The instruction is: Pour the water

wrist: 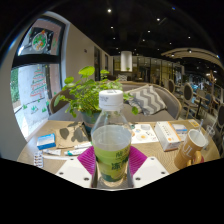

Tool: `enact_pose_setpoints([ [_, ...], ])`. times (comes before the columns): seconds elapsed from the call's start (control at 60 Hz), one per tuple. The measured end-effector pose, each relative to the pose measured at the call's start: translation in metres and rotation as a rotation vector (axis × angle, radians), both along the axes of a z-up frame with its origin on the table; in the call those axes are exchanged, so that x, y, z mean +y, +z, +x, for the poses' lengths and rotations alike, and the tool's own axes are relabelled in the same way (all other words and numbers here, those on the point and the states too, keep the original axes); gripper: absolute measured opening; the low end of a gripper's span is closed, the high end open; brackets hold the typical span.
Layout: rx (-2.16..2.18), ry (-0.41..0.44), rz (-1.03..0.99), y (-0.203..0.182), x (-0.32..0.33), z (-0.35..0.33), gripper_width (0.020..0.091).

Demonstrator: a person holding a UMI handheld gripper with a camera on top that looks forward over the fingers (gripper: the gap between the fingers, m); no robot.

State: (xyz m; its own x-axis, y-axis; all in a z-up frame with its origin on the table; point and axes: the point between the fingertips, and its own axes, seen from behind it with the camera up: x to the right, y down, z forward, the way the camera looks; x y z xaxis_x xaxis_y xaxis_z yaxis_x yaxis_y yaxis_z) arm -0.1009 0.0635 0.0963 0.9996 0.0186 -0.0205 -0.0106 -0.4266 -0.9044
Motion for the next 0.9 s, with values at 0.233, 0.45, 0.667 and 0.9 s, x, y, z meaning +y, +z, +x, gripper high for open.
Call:
enact_pose_setpoints([
  [0.233,0.311,0.036,0.063,0.096,-0.013,0.01,0.0401],
  [0.45,0.971,0.031,0.08,0.178,-0.015,0.045,0.0397],
  [0.667,1.589,-0.108,0.015,0.171,-0.003,0.107,0.0399],
  [0.9,2.063,-0.263,-0.081,0.126,0.014,0.143,0.0397],
])
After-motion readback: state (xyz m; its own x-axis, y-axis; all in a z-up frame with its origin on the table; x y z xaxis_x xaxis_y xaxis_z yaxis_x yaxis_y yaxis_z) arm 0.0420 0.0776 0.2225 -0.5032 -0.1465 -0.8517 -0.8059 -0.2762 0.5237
